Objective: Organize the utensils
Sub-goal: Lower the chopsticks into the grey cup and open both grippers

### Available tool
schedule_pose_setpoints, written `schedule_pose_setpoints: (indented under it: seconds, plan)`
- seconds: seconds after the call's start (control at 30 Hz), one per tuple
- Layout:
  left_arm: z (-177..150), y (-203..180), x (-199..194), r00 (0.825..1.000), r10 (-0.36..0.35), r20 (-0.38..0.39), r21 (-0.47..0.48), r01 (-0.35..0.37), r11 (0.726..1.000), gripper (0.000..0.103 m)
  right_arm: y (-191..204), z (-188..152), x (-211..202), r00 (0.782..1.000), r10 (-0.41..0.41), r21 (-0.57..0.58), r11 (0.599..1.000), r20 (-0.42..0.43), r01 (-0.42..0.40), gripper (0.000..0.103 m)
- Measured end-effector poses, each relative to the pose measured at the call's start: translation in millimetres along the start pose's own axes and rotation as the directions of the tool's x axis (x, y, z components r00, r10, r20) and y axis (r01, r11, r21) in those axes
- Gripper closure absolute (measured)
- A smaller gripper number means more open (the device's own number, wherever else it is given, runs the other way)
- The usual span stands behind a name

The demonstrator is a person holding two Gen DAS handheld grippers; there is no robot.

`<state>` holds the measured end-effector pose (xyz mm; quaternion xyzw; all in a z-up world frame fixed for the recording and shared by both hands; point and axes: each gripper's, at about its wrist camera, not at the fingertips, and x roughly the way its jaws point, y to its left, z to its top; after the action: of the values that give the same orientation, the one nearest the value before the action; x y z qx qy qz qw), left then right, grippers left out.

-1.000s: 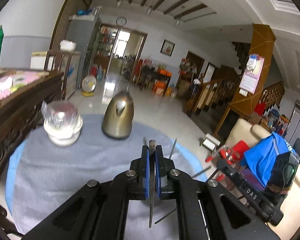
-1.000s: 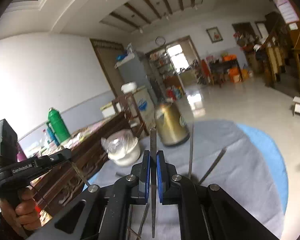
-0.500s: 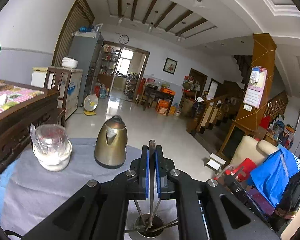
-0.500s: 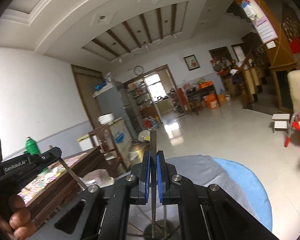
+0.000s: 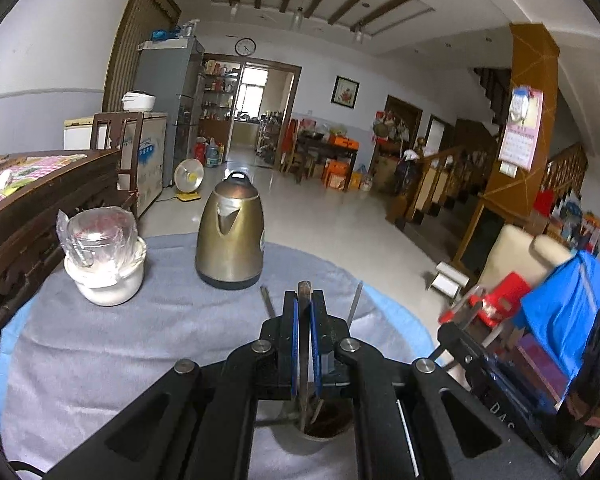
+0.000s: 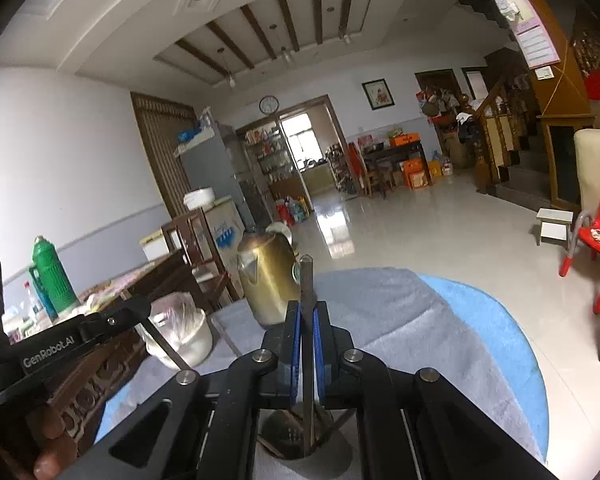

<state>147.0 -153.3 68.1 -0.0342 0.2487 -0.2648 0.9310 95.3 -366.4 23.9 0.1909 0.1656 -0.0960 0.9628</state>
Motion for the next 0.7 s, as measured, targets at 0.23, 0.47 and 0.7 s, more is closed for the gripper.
schedule_pose_setpoints:
  seconds: [0.23,0.47,0.7]
  plan:
    - [-13,-3,-11,0.996,0.08,-0.041,0.072,-0.077,0.994,0.094,-3,-12,0,0.999,0.002,-0.003,1.0,-0.043,-0.002,0.096]
    - [-20,-5,-19,0.992,0.112,-0.056,0.093,-0.106,0.99,0.093,5,-20,0,0.998,0.003,0.006,1.0,-0.063,-0.002,0.096]
    - [-24,-3,-22,0.99,0.12,-0.07,0.085,-0.114,0.99,0.092,8,-25,-7,0.997,-0.001,0.0,1.0,-0.077,0.002,0.096]
